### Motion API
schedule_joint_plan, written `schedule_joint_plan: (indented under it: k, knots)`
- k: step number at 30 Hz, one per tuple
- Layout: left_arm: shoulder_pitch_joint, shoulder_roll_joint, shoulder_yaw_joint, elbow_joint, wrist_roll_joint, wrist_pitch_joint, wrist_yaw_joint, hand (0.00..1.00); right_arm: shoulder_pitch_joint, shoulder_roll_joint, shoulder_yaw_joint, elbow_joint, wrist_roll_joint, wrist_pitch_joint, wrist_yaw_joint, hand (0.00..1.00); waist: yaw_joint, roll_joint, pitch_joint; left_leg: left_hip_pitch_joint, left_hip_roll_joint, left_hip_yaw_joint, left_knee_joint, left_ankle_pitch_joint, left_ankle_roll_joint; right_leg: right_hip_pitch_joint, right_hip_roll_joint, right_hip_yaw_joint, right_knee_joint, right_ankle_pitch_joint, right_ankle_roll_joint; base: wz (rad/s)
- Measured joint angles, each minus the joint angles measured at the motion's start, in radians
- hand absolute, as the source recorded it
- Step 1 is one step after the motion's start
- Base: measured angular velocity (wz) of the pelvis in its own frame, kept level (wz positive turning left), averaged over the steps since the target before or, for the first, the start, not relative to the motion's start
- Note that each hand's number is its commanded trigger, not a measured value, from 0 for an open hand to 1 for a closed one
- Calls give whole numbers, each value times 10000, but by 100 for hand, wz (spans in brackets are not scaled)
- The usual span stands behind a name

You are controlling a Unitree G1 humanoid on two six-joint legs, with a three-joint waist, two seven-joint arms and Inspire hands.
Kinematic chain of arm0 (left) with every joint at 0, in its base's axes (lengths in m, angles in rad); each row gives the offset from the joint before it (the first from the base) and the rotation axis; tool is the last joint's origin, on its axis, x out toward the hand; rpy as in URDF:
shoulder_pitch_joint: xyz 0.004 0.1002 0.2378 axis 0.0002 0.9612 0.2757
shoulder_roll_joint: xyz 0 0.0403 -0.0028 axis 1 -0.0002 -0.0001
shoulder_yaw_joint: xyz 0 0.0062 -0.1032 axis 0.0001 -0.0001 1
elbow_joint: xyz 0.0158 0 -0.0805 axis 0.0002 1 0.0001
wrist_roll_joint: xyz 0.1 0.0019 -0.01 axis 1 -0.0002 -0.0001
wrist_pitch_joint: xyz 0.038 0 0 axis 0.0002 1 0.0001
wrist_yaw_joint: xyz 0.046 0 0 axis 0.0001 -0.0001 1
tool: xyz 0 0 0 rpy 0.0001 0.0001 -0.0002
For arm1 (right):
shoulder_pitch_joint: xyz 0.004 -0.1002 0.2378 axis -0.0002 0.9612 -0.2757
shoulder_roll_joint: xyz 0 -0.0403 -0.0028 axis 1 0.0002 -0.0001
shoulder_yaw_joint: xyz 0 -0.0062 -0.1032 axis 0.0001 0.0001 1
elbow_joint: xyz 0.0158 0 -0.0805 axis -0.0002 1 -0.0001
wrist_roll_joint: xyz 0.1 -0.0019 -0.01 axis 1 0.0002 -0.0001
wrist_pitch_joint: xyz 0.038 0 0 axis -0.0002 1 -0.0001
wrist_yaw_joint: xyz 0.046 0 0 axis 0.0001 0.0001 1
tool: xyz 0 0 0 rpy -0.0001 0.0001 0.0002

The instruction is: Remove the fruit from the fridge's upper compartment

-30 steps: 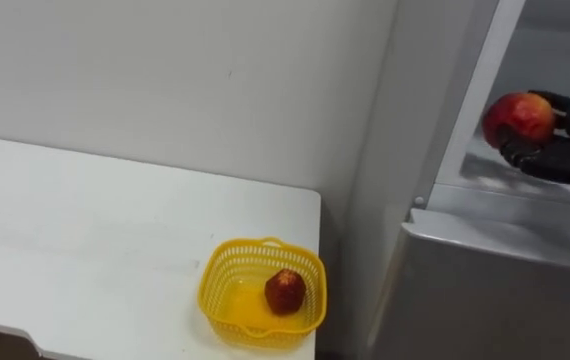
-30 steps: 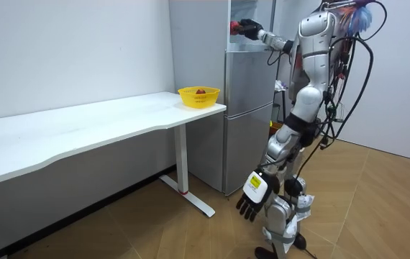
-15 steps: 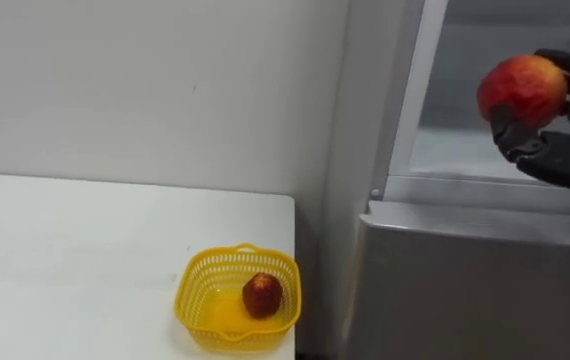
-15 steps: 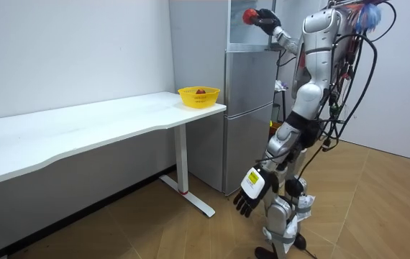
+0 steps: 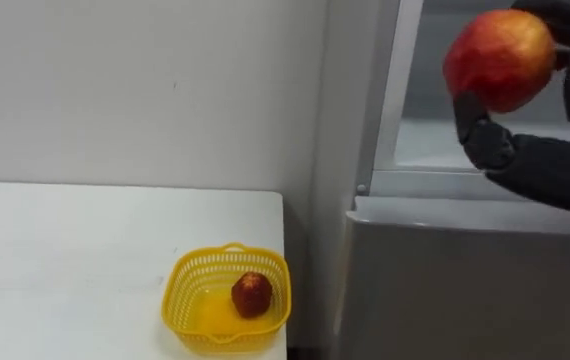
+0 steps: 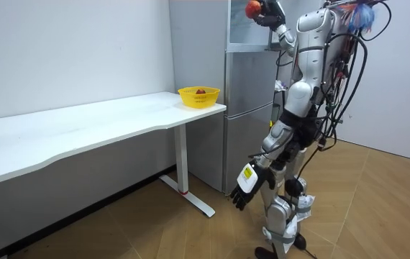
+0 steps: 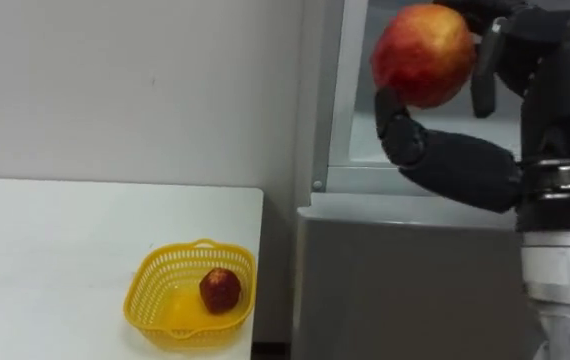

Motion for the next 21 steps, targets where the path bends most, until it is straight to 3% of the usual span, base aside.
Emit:
schedule_joint_plan:
  k: [5, 10, 14, 19, 21]
  knots:
    - [-444, -1, -451, 174, 4, -69, -169, 0, -10, 373, 880, -161, -1013, -5, 683, 100, 264, -70, -14, -154, -3, -43, 48, -1, -1, -97, 1, -37, 14, -1, -2, 2]
    - [-643, 27, -706, 427, 11, -205, -239, 0, -88, 400, 1574, -245, -1427, -16, 1336, 100, 728, -168, -15, -209, -7, -86, 37, -1, 1, -183, -9, -46, 58, -1, -1, 0]
    - [-659, 46, -704, 443, 23, -208, -287, 0, -106, 423, 2092, -245, -1763, -19, 1596, 100, 1038, -244, 26, -201, -2, -105, -2, -1, 0, -176, 4, -38, 54, -1, -2, 0]
    - [-793, 117, -867, 437, 89, -187, -682, 0, -377, 578, 2994, 329, -3181, 6, 2196, 100, 1289, -467, 137, -337, -30, -222, 30, 0, 3, -205, -31, -132, 38, 0, -2, 7]
    - [-809, 113, -897, 433, 89, -168, -801, 0, -381, 668, 3243, 616, -3269, 14, 2347, 100, 1444, -518, 123, -344, -45, -261, 51, -1, 4, -178, -33, -159, -13, 1, 1, 7]
